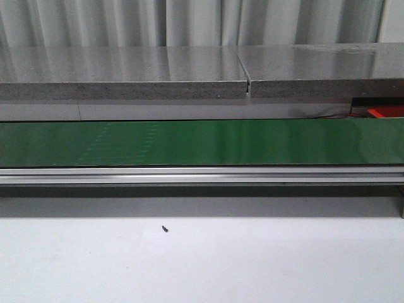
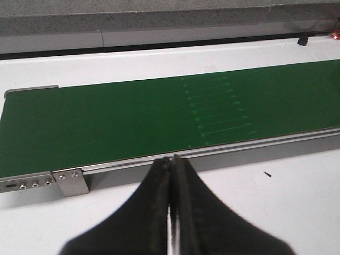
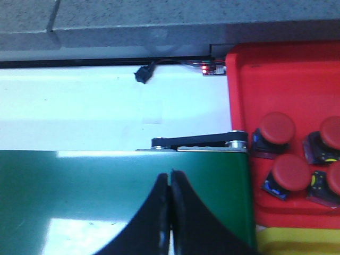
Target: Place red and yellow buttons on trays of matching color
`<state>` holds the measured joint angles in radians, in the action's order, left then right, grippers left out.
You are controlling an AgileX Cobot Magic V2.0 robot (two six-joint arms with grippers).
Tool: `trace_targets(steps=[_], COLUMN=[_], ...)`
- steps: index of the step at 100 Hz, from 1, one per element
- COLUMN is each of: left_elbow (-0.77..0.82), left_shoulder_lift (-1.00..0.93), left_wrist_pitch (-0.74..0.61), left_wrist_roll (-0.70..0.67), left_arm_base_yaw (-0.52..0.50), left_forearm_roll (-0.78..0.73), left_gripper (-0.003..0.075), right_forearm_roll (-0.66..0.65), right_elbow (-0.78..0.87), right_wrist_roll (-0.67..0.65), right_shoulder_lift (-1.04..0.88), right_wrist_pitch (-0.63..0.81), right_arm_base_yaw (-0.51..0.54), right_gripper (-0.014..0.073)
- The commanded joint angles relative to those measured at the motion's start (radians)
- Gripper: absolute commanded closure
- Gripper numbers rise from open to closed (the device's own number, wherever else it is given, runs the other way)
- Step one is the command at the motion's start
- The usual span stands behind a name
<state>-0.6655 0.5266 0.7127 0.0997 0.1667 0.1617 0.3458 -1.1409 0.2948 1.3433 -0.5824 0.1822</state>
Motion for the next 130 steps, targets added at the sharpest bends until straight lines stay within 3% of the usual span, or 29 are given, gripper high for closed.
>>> trace_targets(steps=[1, 30, 78, 130], left_elbow=[-0.027, -0.027, -0.027, -0.027], left_shoulder_lift=[0.001, 0.001, 0.001, 0.001], left_wrist_pitch=[-0.071, -0.071, -0.071, -0.071], left_wrist_roll=[-0.004, -0.004, -0.004, -0.004], left_arm_base_yaw=[0.008, 0.008, 0.008, 0.008], left_forearm_roll=[0.008, 0.008, 0.008, 0.008], left_gripper=[0.0739, 0.0739, 0.0739, 0.0739], right_forearm_roll=[0.029, 0.058, 0.036, 0.036], right_elbow=[0.026, 0.208, 0.347, 0.635], right_wrist_roll=[0.01, 0.01, 0.021, 0.021], right_shoulder_lift=[-0.074, -0.202, -0.454, -0.727], right_wrist_pitch=[0.095, 0.248, 0.203, 0.343], right_arm_base_yaw=[-0.032, -0.057, -0.051, -0.051], right_gripper=[0.0662, 0.0662, 0.0662, 0.066])
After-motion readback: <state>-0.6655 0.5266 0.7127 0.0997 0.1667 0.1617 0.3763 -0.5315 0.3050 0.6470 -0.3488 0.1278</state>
